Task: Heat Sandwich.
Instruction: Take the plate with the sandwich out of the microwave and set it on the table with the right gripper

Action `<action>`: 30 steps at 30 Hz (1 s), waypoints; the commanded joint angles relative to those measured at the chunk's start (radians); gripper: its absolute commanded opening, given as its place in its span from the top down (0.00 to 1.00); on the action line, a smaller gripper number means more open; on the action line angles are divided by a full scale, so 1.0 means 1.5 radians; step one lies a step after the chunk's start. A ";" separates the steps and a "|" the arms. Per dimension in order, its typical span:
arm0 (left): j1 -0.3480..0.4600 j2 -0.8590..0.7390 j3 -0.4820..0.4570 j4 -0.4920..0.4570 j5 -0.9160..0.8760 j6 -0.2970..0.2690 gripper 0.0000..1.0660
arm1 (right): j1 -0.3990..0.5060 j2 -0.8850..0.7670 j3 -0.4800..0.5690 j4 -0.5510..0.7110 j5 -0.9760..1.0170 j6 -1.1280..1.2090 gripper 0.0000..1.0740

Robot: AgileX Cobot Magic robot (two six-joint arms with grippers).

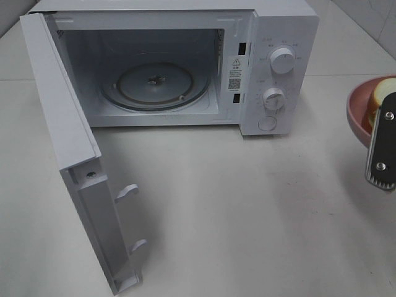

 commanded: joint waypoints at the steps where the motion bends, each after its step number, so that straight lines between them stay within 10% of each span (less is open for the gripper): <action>1: 0.001 -0.019 0.002 -0.003 -0.005 0.001 0.03 | 0.002 -0.005 -0.003 -0.040 0.013 0.051 0.99; 30: 0.001 -0.019 0.002 -0.003 -0.005 0.001 0.03 | -0.033 0.127 -0.075 -0.127 0.037 0.349 0.99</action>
